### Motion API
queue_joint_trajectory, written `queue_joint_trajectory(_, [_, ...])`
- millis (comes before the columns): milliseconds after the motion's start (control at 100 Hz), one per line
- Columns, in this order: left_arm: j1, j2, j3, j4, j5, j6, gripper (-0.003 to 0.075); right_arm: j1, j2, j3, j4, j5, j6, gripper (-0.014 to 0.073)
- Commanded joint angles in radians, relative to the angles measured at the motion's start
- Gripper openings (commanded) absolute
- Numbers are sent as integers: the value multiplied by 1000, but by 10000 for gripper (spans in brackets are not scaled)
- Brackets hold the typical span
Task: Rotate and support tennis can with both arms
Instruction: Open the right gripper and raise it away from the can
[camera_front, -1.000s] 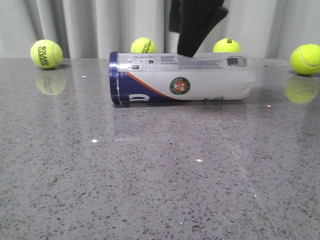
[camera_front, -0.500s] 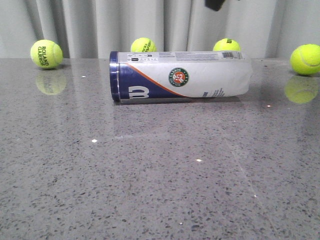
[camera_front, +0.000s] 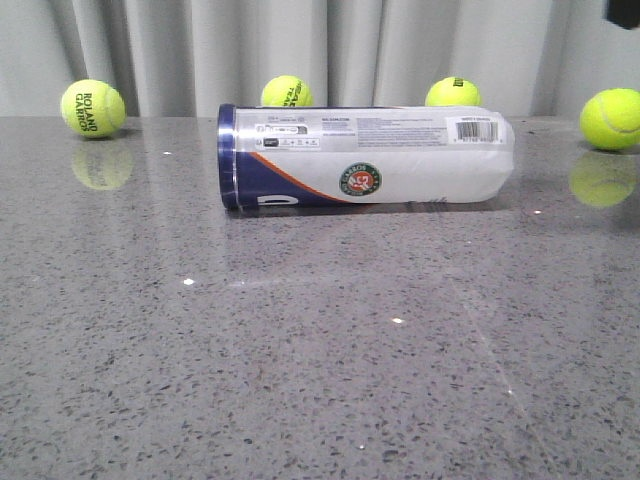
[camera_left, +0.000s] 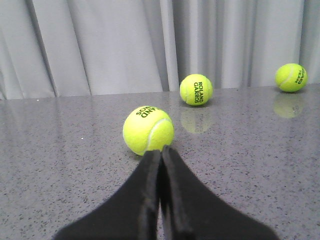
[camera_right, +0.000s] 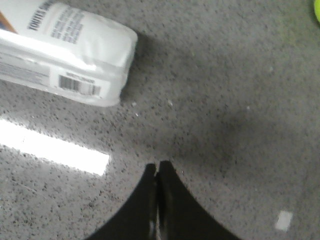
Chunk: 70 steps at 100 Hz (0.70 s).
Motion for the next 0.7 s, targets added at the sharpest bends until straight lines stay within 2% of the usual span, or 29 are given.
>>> queue_joint_trajectory(0, [-8,-31,44,-3,-76,-11,-20,-33,-102,49,-21,31,35,-68])
queue_joint_trajectory(310, [-8,-31,44,-3,-76,-11,-20,-48,-341,277,-20,-90,68,-68])
queue_joint_trajectory(690, [-8,-31,44,-3,-76,-11,-20,-48,-712,510,-20,-303,75,-68])
